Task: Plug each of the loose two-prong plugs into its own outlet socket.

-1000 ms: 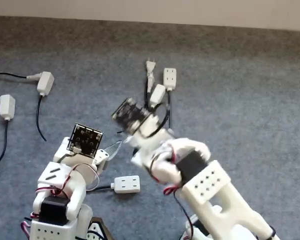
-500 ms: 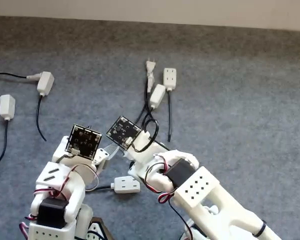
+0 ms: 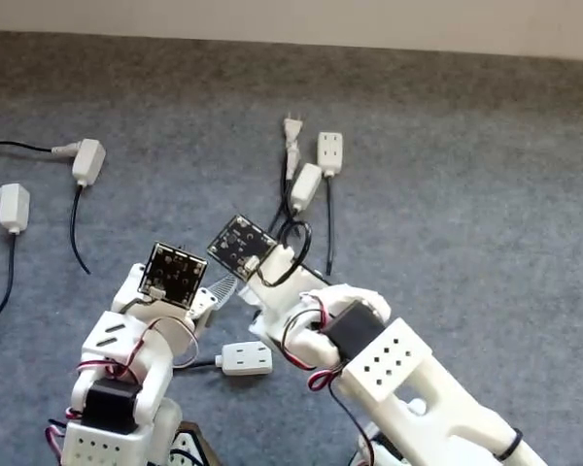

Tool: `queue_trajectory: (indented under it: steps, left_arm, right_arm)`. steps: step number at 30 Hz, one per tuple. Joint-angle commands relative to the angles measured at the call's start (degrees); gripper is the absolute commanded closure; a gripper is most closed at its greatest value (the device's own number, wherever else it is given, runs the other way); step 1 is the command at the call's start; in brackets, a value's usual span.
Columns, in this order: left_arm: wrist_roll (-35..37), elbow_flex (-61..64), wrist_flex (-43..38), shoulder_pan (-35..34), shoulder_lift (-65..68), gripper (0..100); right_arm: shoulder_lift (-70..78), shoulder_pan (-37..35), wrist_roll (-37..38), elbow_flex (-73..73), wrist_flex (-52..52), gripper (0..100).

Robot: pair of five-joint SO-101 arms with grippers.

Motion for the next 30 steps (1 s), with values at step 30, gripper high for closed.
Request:
queue_trajectory:
  steps: [30]
  left_arm:
    - [5.7, -9.5, -7.9, -18.8, 19.6, 69]
  right_arm:
    - [16.8, -0.1, 15.4, -20.7, 20.1, 99.2]
